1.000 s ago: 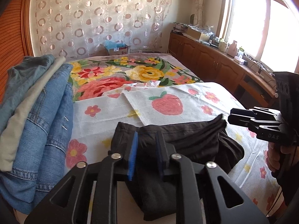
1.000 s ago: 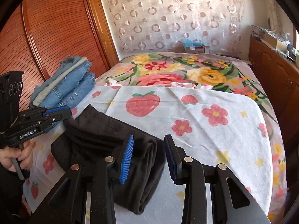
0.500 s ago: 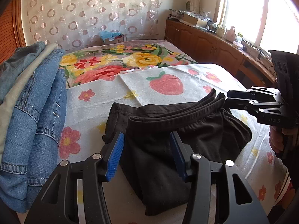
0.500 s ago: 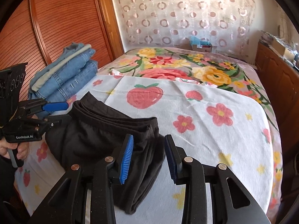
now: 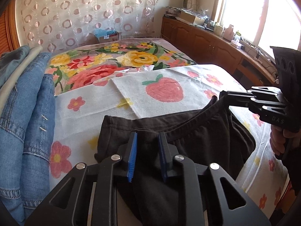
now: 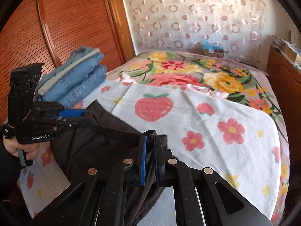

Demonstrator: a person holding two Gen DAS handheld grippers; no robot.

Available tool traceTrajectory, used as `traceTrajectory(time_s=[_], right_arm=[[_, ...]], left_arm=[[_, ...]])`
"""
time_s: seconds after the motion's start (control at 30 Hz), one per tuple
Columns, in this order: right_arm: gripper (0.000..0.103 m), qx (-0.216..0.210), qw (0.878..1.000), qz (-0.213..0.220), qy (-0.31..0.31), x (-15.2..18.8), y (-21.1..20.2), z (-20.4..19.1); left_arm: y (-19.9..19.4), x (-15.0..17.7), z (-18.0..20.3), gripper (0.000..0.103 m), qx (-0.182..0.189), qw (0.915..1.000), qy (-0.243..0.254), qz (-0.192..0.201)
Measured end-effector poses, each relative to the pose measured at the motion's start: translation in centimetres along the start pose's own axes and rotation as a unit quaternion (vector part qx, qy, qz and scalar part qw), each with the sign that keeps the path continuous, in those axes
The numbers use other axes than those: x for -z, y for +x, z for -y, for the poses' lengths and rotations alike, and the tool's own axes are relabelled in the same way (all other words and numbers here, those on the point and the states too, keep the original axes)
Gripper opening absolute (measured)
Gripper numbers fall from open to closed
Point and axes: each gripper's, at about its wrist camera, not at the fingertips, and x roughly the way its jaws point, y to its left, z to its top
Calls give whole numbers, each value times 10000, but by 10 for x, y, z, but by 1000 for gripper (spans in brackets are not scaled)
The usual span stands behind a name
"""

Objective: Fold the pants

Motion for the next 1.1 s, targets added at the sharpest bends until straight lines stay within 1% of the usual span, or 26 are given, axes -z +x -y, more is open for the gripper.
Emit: traceTrajectory(time_s=[0.07, 0.1, 0.23, 0.3, 0.4, 0.43, 0.47, 0.53, 0.6, 0.63, 0.7, 0.83, 0.97, 1.03, 1.07, 1.1], right_arm=[[7, 79, 10000, -49, -28, 3, 2, -1], [7, 115, 9999, -72, -35, 3, 4, -1], [7, 255, 9996, -97, -1, 2, 6, -6], [7, 284, 9995, -82, 69, -2, 8, -8], [7, 384, 9992, -108, 53, -4, 10, -13], [8, 379, 9992, -131, 49, -3, 9, -14], [13, 387, 9991, -142, 57, -2, 7, -13], [14, 423, 9990, -139, 107, 1, 2, -12], [16, 387, 9991, -90, 178, 5, -6, -11], [17, 405, 9989, -68, 207, 6, -11, -10], [24, 456, 9987, -42, 239, 11, -19, -12], [25, 410, 9989, -1, 237, 24, -37, -21], [26, 332, 9992, -68, 224, 38, -49, -31], [25, 333, 9991, -142, 217, 45, -50, -36], [25, 329, 9991, -164, 205, 46, -52, -37], [26, 322, 9991, -181, 196, 49, -54, -38]], left_arm=[[0, -4, 1, 12, 15, 10000, 35, 32], [-3, -7, 3, 10, -8, 9999, 75, 105], [-17, -18, 7, 10, -75, 9990, 89, 440], [-19, -22, 6, 10, -107, 9985, 60, 534], [-12, -23, 5, 10, -143, 9991, 63, 383], [-11, -21, 4, 12, -151, 9992, 66, 358], [-11, -20, 4, 15, -177, 9993, 56, 327], [-12, -17, 2, 22, -246, 9993, 23, 273], [-15, -13, 1, 42, -305, 9992, -11, 257], [-17, -11, 0, 47, -307, 9992, -21, 244], [-20, -6, 1, 49, -262, 9994, -16, 223], [-31, 6, 6, 51, -286, 9992, 5, 267], [-41, 23, 14, 52, -56, 9997, 27, 229], [-44, 30, 17, 66, -138, 9997, 45, 203], [-45, 33, 18, 81, -158, 9996, 43, 222], [-47, 35, 18, 83, -151, 9996, 36, 247]])
